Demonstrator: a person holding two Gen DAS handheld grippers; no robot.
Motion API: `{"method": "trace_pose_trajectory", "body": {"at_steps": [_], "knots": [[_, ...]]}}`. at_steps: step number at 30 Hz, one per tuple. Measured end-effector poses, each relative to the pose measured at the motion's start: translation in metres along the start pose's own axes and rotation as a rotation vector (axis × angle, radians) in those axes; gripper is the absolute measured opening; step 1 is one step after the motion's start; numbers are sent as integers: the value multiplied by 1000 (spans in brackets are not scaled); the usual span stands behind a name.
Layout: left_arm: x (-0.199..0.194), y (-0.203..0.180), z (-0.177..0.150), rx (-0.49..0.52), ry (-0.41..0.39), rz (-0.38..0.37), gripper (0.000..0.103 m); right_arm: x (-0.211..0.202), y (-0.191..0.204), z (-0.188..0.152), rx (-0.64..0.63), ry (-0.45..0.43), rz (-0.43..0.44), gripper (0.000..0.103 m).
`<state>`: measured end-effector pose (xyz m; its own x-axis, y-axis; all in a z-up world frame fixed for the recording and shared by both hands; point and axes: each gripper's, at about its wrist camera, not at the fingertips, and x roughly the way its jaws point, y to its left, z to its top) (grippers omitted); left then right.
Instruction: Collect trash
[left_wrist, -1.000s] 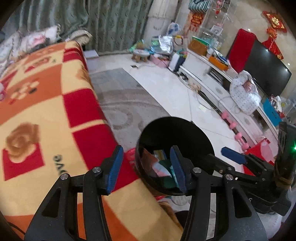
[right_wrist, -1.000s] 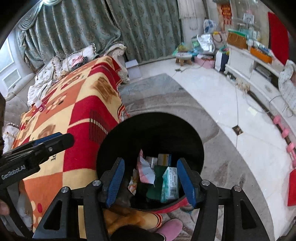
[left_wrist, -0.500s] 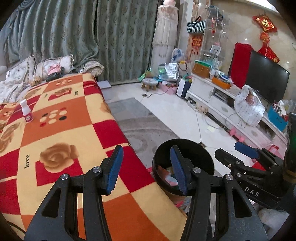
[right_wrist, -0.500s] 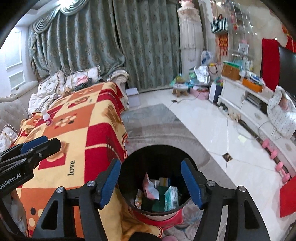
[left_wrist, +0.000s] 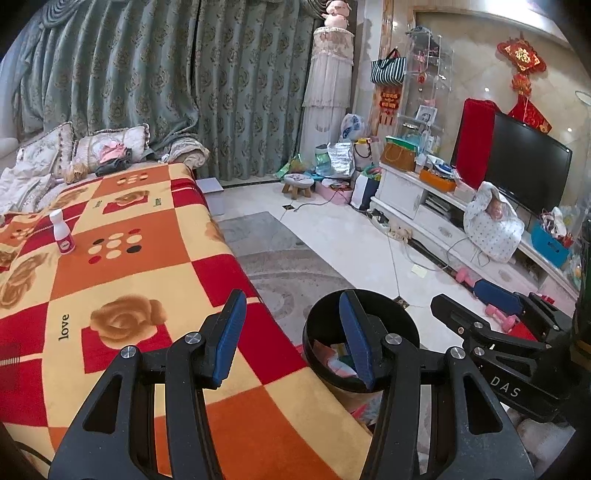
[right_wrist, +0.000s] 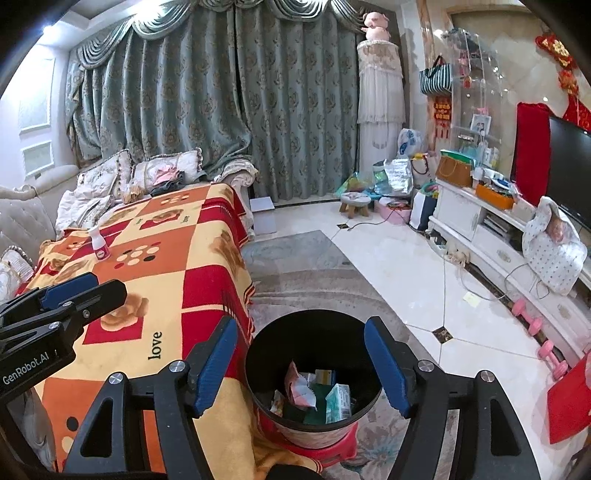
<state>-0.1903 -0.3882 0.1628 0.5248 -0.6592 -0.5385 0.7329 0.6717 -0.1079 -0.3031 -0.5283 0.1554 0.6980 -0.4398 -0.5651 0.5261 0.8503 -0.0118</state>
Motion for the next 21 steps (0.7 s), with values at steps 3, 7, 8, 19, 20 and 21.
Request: {"method": "trace_pose_trajectory", "body": {"at_steps": [3,7,8,19,20,21], "knots": [[-2,0,0,-6,-3,-3,51,-6,1,0,0,-12,-1,69],[-3,1,0,-5,-4,5,51,-9,1,1,-1,-22,-1,69],[-3,1,0,-4,-4,4,51,-10,1,2,-3,-22,-1,70],[-4,0,1,-2,-1,0,51,-10,2,3,-3,-23,-7,71],[-4,0,0,-3,-1,-1,51,-10,2,2,-3,-22,-7,72],[-4,0,0,-2,0,-2,51,-11,2,3,-4,-23,-7,72]]}}
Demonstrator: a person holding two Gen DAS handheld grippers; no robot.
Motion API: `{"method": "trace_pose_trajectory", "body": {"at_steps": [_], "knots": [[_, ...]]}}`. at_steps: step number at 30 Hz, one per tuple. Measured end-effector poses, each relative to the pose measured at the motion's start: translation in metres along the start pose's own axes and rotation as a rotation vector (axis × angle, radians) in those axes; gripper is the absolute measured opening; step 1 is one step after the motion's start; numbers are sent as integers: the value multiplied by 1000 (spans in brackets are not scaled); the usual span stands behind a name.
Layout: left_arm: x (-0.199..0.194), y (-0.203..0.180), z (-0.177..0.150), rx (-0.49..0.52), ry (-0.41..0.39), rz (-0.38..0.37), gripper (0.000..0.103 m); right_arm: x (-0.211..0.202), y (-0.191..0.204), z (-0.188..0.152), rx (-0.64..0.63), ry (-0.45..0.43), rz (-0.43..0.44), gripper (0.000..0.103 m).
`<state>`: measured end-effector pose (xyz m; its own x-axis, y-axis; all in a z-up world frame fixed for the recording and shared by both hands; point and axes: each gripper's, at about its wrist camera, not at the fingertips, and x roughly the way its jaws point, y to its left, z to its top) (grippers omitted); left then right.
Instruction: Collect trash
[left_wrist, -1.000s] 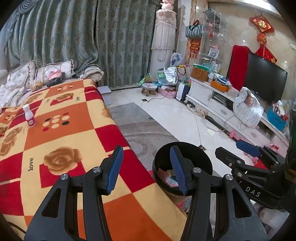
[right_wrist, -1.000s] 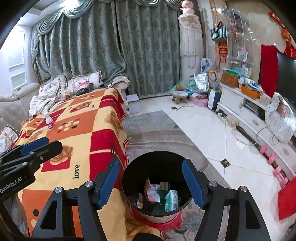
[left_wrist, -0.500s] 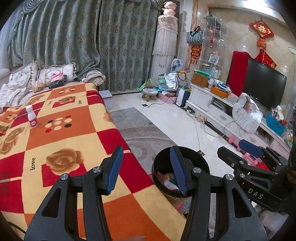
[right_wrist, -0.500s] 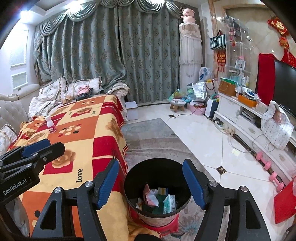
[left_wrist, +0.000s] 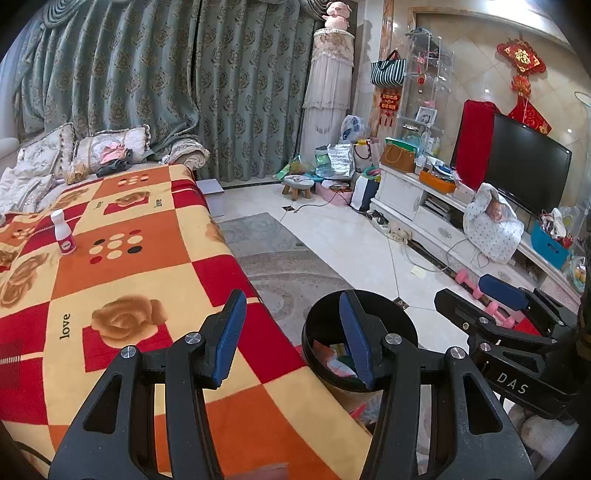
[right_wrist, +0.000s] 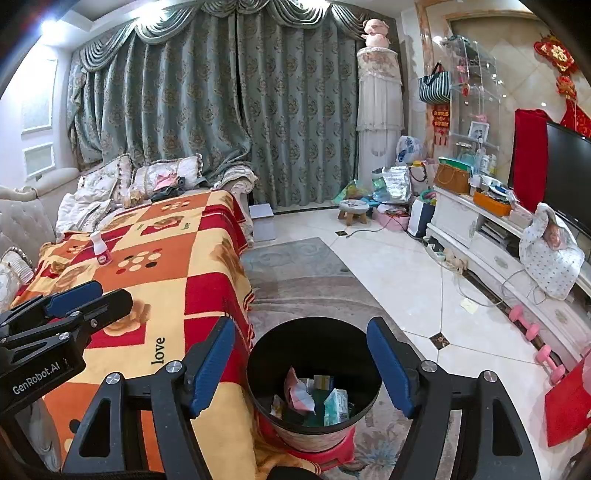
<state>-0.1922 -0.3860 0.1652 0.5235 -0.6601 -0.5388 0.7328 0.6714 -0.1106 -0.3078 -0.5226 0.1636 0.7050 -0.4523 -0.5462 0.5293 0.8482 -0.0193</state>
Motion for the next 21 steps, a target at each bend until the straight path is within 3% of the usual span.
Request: {"method": "trace_pose_trajectory", "body": {"at_steps": [21], "knots": [[7,0,-3,1,23,-9,51,2,-2,1,-3,11,-1,74]]}}
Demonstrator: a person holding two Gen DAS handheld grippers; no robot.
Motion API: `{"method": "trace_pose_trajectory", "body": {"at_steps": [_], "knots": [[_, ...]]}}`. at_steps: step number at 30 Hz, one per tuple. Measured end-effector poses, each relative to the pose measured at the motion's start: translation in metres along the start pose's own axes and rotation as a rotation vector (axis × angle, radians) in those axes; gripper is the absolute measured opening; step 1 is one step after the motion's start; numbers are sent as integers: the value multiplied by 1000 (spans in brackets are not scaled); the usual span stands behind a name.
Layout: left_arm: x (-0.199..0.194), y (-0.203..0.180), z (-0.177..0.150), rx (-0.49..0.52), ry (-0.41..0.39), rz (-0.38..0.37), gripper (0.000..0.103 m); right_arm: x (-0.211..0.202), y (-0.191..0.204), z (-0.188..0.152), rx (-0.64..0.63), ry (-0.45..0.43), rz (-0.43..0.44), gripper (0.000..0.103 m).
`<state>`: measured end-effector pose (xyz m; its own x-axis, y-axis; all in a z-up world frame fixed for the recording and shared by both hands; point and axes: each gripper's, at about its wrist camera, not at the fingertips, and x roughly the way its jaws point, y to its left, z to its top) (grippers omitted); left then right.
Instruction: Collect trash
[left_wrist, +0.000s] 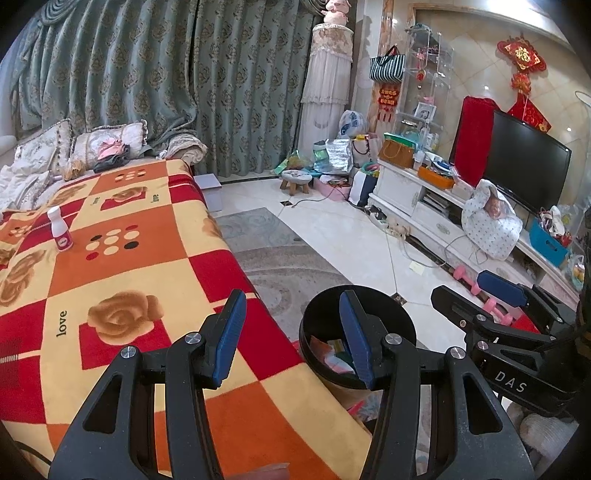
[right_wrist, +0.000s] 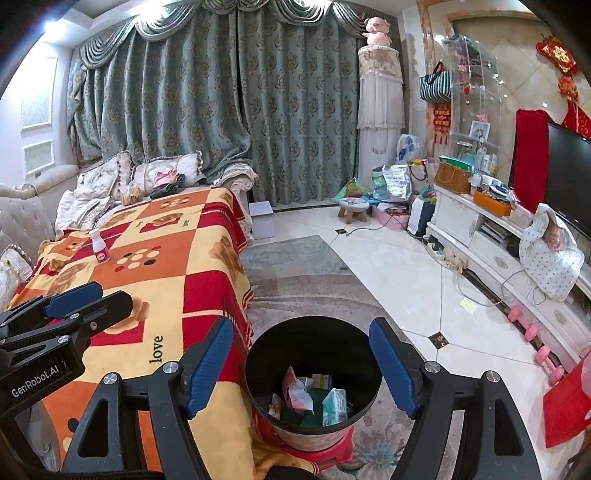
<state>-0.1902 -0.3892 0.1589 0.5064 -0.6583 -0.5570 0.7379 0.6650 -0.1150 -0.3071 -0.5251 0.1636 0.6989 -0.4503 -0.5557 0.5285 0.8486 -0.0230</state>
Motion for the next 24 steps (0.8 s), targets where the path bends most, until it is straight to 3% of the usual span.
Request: {"method": "trace_pose_trajectory", "body": {"at_steps": [24], "knots": [[4,-4,-3,-7,10,-6,51,1,-2,1,1,8,1,75]]}}
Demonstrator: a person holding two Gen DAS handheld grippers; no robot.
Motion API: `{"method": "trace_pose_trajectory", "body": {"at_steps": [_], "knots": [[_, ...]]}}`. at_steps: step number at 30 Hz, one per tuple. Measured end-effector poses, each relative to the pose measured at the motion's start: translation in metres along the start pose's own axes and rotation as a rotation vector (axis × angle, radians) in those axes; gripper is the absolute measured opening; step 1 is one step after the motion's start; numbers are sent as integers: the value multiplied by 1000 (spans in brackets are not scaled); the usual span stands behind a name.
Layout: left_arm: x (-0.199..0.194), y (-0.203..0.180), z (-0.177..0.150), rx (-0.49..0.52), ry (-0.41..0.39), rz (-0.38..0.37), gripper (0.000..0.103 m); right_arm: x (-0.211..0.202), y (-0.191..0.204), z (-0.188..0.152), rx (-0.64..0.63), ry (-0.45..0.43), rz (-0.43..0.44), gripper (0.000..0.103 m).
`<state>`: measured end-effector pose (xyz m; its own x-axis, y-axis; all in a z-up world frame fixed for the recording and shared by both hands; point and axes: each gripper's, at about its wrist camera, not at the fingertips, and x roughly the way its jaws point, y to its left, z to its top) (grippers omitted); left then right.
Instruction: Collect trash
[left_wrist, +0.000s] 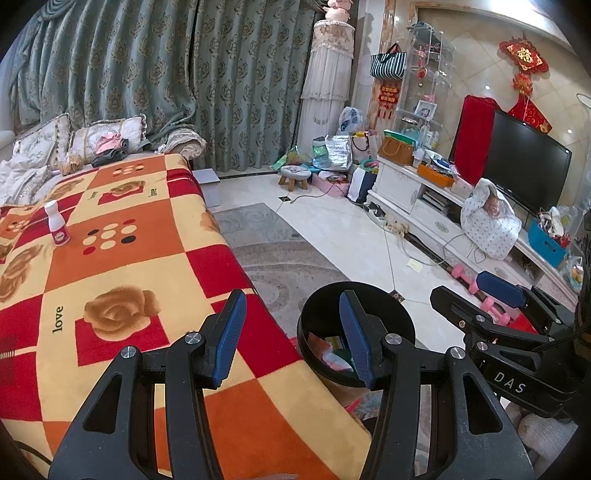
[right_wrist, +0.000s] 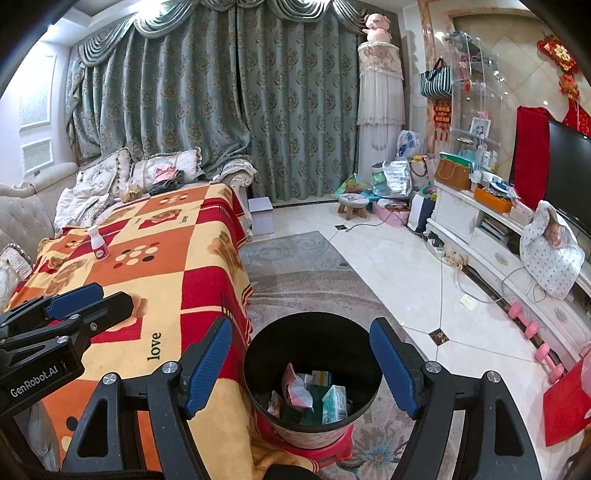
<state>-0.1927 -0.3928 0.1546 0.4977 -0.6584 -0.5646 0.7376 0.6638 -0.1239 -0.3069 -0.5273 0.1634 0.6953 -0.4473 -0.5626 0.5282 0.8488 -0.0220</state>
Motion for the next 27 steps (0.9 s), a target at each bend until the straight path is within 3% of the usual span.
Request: {"method": "trace_pose_trajectory", "body": {"at_steps": [27], "knots": [[5,-6,-14,1,8,-18,51,3,-4,-4,-3,10,1,76]]}}
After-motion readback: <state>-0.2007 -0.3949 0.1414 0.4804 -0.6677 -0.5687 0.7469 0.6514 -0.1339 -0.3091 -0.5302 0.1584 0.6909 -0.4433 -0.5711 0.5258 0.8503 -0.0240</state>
